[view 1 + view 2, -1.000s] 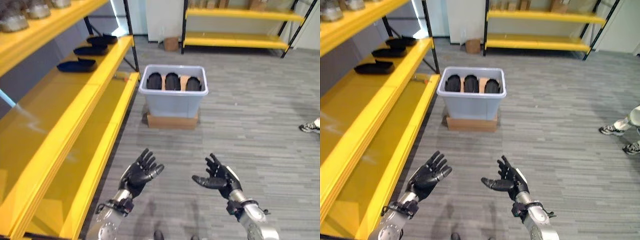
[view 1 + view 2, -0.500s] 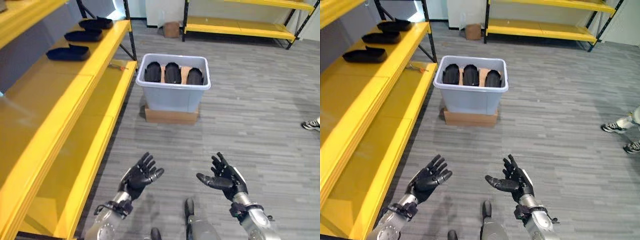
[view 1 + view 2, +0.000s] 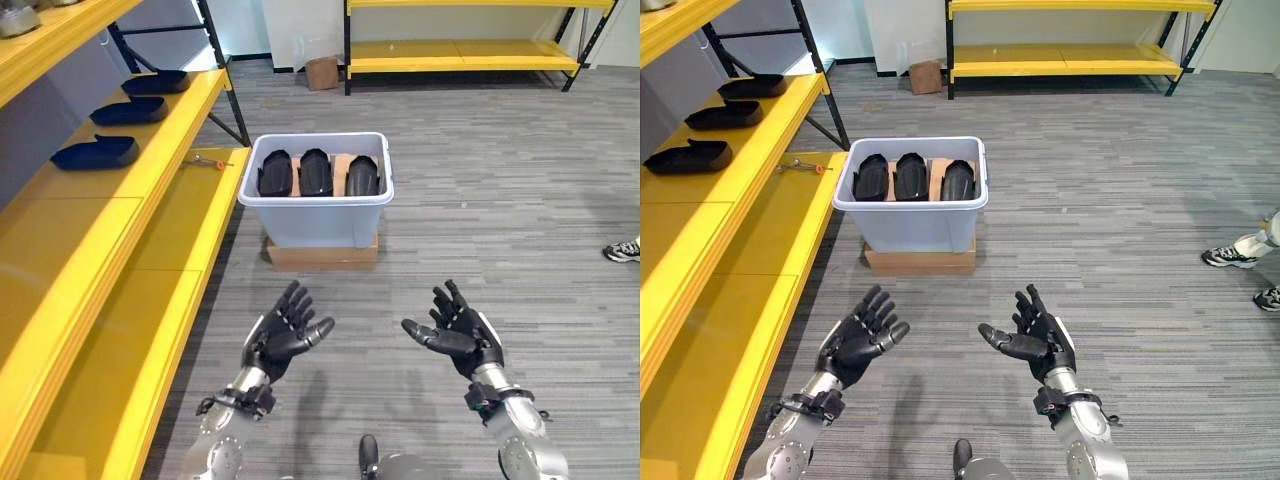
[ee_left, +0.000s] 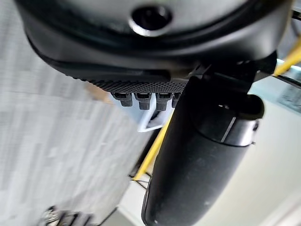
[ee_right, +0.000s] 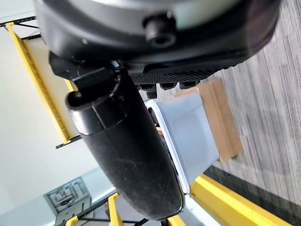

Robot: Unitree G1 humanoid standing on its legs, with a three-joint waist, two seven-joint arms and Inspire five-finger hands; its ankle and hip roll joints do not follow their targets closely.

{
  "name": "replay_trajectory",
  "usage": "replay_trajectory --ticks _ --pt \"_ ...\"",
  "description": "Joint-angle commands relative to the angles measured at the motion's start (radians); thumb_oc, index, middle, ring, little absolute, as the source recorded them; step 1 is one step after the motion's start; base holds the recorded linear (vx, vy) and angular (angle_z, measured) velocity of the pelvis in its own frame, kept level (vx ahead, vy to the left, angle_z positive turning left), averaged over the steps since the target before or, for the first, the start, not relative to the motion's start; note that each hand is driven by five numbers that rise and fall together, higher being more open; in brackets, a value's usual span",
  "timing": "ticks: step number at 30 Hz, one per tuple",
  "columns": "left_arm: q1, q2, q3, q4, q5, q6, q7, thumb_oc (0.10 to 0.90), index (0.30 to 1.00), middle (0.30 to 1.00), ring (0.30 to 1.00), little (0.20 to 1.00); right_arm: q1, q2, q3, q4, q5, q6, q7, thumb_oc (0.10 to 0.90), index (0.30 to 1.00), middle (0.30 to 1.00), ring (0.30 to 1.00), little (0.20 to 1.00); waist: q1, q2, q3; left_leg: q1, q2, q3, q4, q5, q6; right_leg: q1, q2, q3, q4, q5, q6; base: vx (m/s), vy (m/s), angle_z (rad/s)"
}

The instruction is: Move parts from the plastic box to the shelf.

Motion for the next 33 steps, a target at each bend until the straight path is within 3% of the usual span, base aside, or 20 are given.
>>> replay_trajectory --ticks 1,2,3,6,10,13,15,16,18,19,22,25,27,31,33 --pt "-0.028 0.054 0.068 -0.030 -0.002 -0.136 -0.013 0.900 1.000 1.000 1.000 1.000 -0.006 -0.026 -0.037 -0.063 -0.006 -0.097 0.091 0.900 1.000 1.000 1.000 1.000 -0.008 -0.014 -0.058 0.049 -0.032 0.095 -0.209 0.049 0.072 0.034 -0.020 0.043 -0.006 -0.055 0.086 0.17 0.077 -0.20" --pt "-0.023 0.058 0.071 -0.029 0.005 -0.146 -0.014 0.900 1.000 1.000 1.000 1.000 -0.004 -0.027 -0.038 -0.067 -0.005 -0.091 0.096 0.900 1.000 1.000 1.000 1.000 -0.008 -0.012 -0.054 0.058 -0.032 0.102 -0.256 0.055 0.072 0.042 -0.020 0.049 -0.006 -0.060 0.090 0.30 0.217 -0.30" --pt "-0.006 0.077 0.079 -0.039 0.035 -0.183 -0.016 0.900 1.000 1.000 1.000 1.000 0.016 -0.039 -0.048 -0.085 -0.020 -0.085 0.085 0.900 1.000 1.000 1.000 1.000 -0.004 0.005 -0.048 0.064 -0.030 0.113 -0.460 0.099 0.062 0.068 -0.017 0.050 -0.012 -0.070 0.104 0.27 0.219 -0.21" --pt "0.020 0.083 0.094 -0.044 -0.004 -0.189 -0.036 0.900 1.000 1.000 1.000 1.000 0.032 -0.054 -0.049 -0.083 -0.004 -0.091 0.093 0.900 1.000 1.000 1.000 1.000 0.019 0.026 -0.044 0.041 -0.034 0.073 -0.687 0.166 0.043 0.107 -0.010 0.057 -0.033 -0.073 0.118 0.29 0.226 0.02" --pt "0.046 0.081 0.131 -0.010 -0.021 -0.205 -0.079 0.900 1.000 1.000 1.000 1.000 0.043 -0.069 -0.034 -0.077 -0.013 -0.095 0.145 0.900 1.000 1.000 1.000 1.000 0.053 0.024 -0.034 -0.024 -0.016 -0.007 -0.846 0.218 0.023 0.161 -0.027 0.090 -0.042 -0.090 0.135 0.34 0.208 -0.16" --pt "0.052 0.045 0.152 0.021 -0.176 -0.141 -0.152 0.900 1.000 1.000 1.000 1.000 0.028 -0.078 -0.019 -0.060 -0.055 -0.097 0.180 0.900 1.000 1.000 1.000 1.000 0.063 0.035 -0.041 -0.002 -0.018 -0.025 -0.855 0.188 0.026 0.172 -0.042 0.100 -0.022 -0.116 0.149 0.35 0.287 -0.68" --pt "0.048 0.041 0.157 0.030 -0.140 -0.162 -0.137 0.900 1.000 1.000 1.000 1.000 0.023 -0.084 -0.013 -0.056 -0.054 -0.095 0.175 0.900 1.000 1.000 1.000 1.000 0.065 0.039 -0.041 0.003 -0.019 -0.032 -0.836 0.182 0.028 0.175 -0.049 0.098 -0.003 -0.129 0.152 0.32 0.268 -0.41" --pt "0.025 0.061 0.152 0.076 -0.080 -0.173 -0.121 0.900 1.000 1.000 1.000 1.000 0.013 -0.082 -0.016 -0.055 -0.006 -0.087 0.177 0.900 1.000 1.000 1.000 1.000 0.065 0.034 -0.052 0.020 -0.049 -0.031 -0.783 0.128 0.055 0.197 -0.065 0.096 0.032 -0.165 0.167 0.44 0.363 -0.27" --pt "0.003 0.081 0.147 0.079 -0.067 -0.138 -0.137 0.900 1.000 1.000 1.000 1.000 0.010 -0.081 -0.025 -0.071 -0.006 -0.086 0.168 0.900 1.000 1.000 1.000 1.000 0.070 0.027 -0.061 0.025 -0.076 -0.039 -0.750 0.094 0.076 0.199 -0.077 0.088 0.068 -0.185 0.174 0.45 0.372 0.04" --pt "-0.025 0.099 0.128 0.080 -0.004 -0.072 -0.163 0.900 1.000 1.000 1.000 1.000 -0.018 -0.051 -0.023 -0.074 -0.026 -0.074 0.102 0.900 1.000 1.000 1.000 1.000 0.081 0.013 -0.070 0.025 -0.124 -0.041 -0.688 0.041 0.125 0.163 -0.107 0.078 0.201 -0.164 0.193 0.32 0.278 0.20" --pt "-0.029 0.103 0.112 0.076 0.039 -0.026 -0.182 0.900 1.000 1.000 1.000 1.000 -0.035 -0.025 -0.022 -0.048 -0.034 -0.087 0.052 0.900 1.000 1.000 1.000 1.000 0.089 0.003 -0.076 0.034 -0.149 -0.029 -0.671 0.010 0.156 0.138 -0.126 0.070 0.306 -0.112 0.214 0.22 0.200 0.44" --pt "-0.019 0.114 0.072 0.080 0.095 -0.037 -0.192 0.900 1.000 1.000 1.000 1.000 -0.040 0.010 -0.026 -0.048 -0.024 -0.146 0.017 0.900 1.000 1.000 1.000 1.000 0.096 0.006 -0.080 0.064 -0.174 0.003 -0.670 -0.027 0.196 0.085 -0.176 0.041 0.526 0.000 0.236 0.19 0.216 0.11" --pt "-0.014 0.113 0.057 0.058 0.086 -0.032 -0.168 0.900 1.000 1.000 1.000 1.000 -0.039 0.026 -0.033 -0.066 -0.040 -0.143 0.008 0.900 1.000 1.000 1.000 1.000 0.091 0.016 -0.074 0.103 -0.181 0.023 -0.689 -0.039 0.213 0.017 -0.196 0.036 0.636 0.058 0.242 0.16 0.194 -0.07" --pt "-0.027 0.116 0.030 0.045 0.073 -0.046 -0.149 0.900 1.000 1.000 1.000 1.000 -0.059 0.017 -0.022 -0.072 -0.056 -0.138 0.008 0.900 1.000 1.000 1.000 1.000 0.061 0.028 -0.054 0.165 -0.174 0.043 -0.722 -0.049 0.209 -0.096 -0.135 0.035 0.553 0.015 0.227 0.13 0.020 -0.15" --pt "-0.047 0.120 0.018 0.036 0.083 -0.050 -0.131 0.900 1.000 1.000 1.000 1.000 -0.073 0.003 -0.028 -0.081 -0.029 -0.132 -0.008 0.900 1.000 1.000 1.000 1.000 0.049 0.017 -0.037 0.201 -0.169 0.049 -0.737 -0.058 0.196 -0.122 -0.130 0.014 0.340 0.012 0.226 0.17 -0.154 -0.04"
